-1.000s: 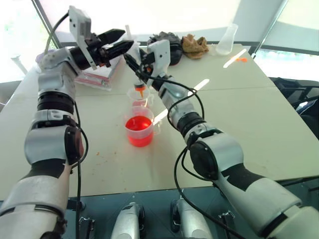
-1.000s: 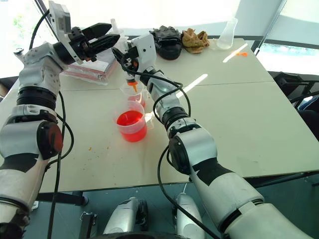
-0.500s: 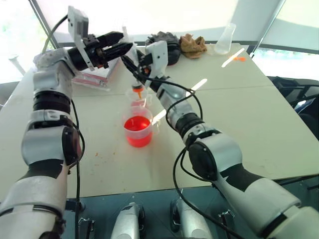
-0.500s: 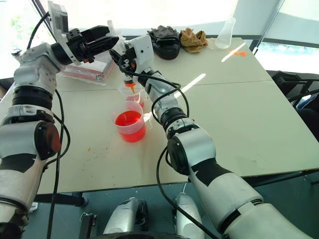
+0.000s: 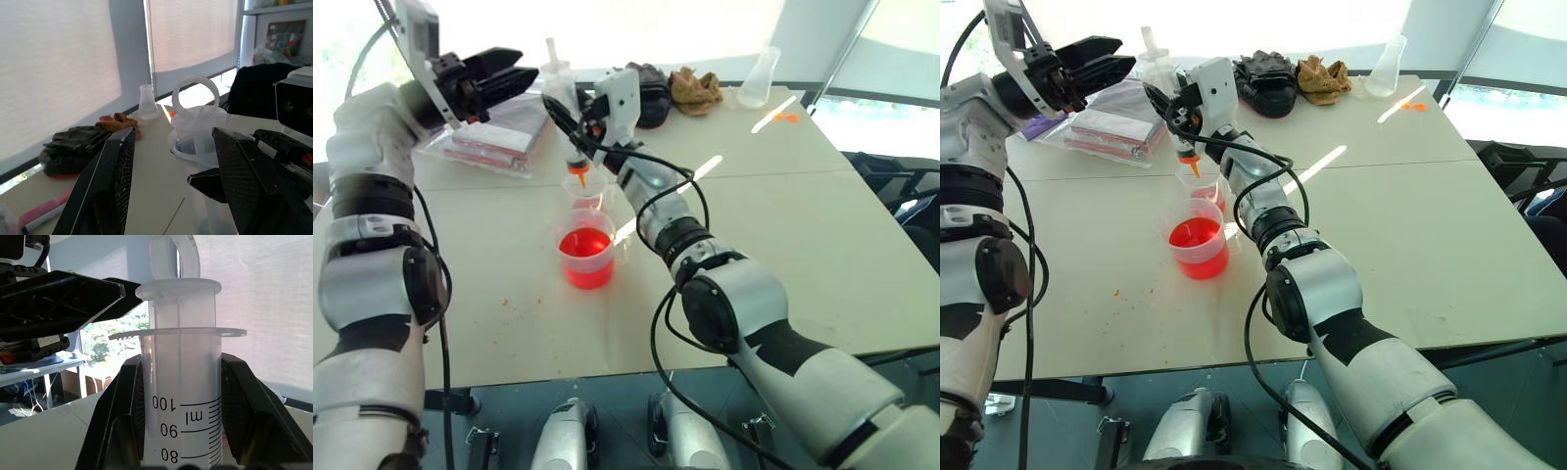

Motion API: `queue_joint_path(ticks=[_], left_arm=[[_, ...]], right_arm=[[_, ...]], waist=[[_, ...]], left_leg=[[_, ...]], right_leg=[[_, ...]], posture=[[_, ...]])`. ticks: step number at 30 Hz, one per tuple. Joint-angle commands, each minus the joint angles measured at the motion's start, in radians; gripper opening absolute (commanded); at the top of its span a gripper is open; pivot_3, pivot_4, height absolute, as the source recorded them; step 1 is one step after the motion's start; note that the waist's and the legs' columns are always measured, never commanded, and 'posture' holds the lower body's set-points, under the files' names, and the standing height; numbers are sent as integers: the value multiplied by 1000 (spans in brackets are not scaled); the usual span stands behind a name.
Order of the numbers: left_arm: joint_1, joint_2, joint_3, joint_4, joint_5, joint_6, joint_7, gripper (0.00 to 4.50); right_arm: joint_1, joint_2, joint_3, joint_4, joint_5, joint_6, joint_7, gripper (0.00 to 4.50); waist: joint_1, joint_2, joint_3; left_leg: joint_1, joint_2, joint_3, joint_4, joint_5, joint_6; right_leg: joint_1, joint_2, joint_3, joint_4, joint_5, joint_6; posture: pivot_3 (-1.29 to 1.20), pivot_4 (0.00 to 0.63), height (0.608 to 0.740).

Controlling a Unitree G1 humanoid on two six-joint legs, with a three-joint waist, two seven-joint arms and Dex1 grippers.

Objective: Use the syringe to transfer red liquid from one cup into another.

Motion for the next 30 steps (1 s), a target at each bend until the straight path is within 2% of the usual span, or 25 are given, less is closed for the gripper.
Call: queue_joint_path(ticks=[1, 8, 14, 18, 30], left_arm=[[-48, 6, 33, 7, -21, -35, 33, 2585], [-82, -34, 23, 67, -4, -87, 47, 2585], [-73, -63, -33, 105, 56, -147, 31, 2585], [-58, -62, -75, 116, 97, -177, -1, 2585], [-56, -55, -85, 119, 112, -174, -34, 2585]], right_arm=[[-38, 5, -8, -43, 10, -18, 4, 1462], [-26, 14, 2, -46, -1, -24, 10, 1462], [-20, 19, 12, -51, -5, -32, 14, 1462], [-19, 18, 19, -54, -11, -37, 13, 1462], [-25, 24, 16, -55, -8, -42, 4, 1462]], waist=[[0, 0, 0], [0, 0, 0], [0, 0, 0], [0, 0, 0], [0, 0, 0]], left_leg=[[0, 0, 0, 0, 0, 0], [0, 0, 0, 0, 0, 0], [0, 0, 0, 0, 0, 0], [0, 0, 1, 0, 0, 0], [0, 0, 1, 0, 0, 0]], right_leg=[[0, 0, 0, 0, 0, 0], [0, 0, 0, 0, 0, 0], [0, 0, 0, 0, 0, 0], [0, 0, 0, 0, 0, 0], [0, 0, 0, 0, 0, 0]], posture=[[0, 150, 740], [0, 150, 740], [0, 150, 740], [0, 150, 740], [0, 150, 740]])
